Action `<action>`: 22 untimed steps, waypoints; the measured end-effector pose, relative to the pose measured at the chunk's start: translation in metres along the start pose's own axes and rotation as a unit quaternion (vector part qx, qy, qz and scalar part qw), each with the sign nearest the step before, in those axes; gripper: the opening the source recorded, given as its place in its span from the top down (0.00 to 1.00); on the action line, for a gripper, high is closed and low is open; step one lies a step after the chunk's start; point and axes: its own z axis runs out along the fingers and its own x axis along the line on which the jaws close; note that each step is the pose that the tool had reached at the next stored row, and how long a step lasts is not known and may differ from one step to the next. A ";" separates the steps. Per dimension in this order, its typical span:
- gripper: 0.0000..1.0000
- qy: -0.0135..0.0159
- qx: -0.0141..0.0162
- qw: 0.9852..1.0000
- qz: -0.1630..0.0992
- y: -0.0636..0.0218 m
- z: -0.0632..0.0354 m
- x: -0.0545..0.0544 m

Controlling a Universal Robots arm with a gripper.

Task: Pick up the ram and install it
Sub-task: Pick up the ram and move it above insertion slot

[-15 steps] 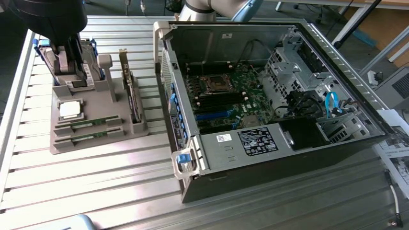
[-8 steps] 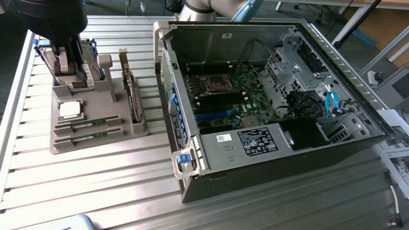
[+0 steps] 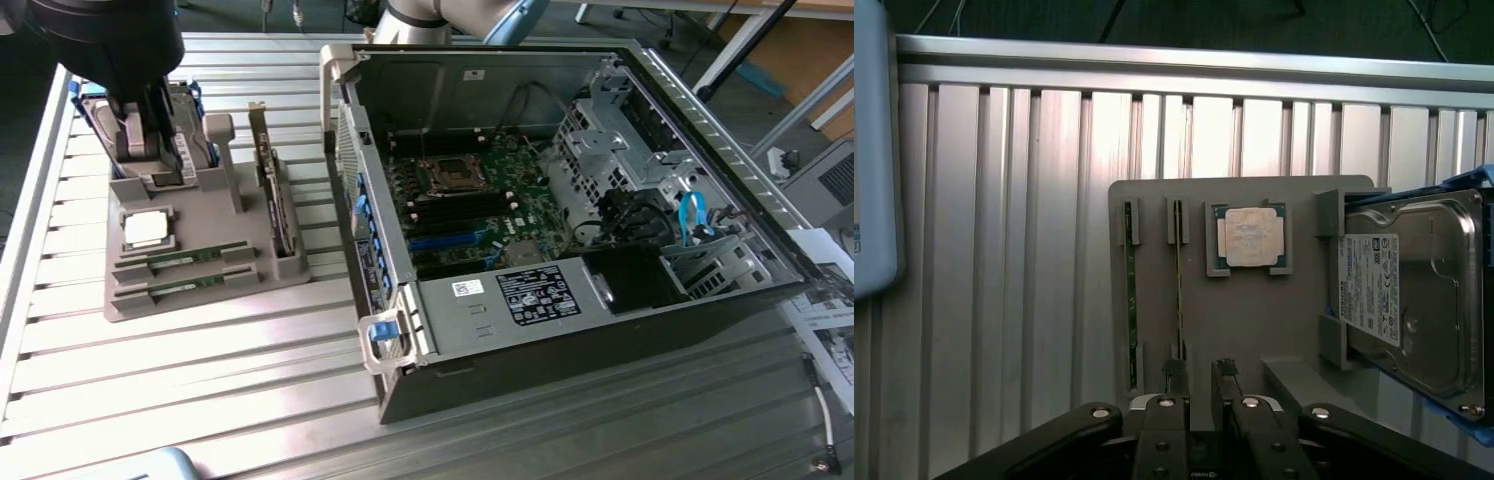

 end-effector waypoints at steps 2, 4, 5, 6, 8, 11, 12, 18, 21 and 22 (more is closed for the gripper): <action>0.76 0.000 0.000 1.000 0.000 0.0000 0.0003 0.000; 0.76 -0.001 0.000 1.000 0.000 0.0000 0.0005 0.000; 0.76 -0.001 0.000 1.000 0.000 0.0000 0.0006 0.000; 0.76 -0.001 0.000 1.000 0.000 0.0000 0.0006 0.000; 0.76 -0.001 0.000 1.000 0.000 0.0000 0.0005 0.001; 0.76 -0.001 0.000 1.000 0.000 0.0000 0.0005 0.003; 0.76 -0.001 0.000 1.000 0.000 0.0000 0.0004 0.003; 0.76 -0.001 0.000 1.000 0.000 -0.0001 0.0003 0.007; 0.76 -0.001 0.000 1.000 0.000 0.0000 0.0003 0.010; 0.76 -0.001 0.000 1.000 0.000 0.0001 0.0003 0.012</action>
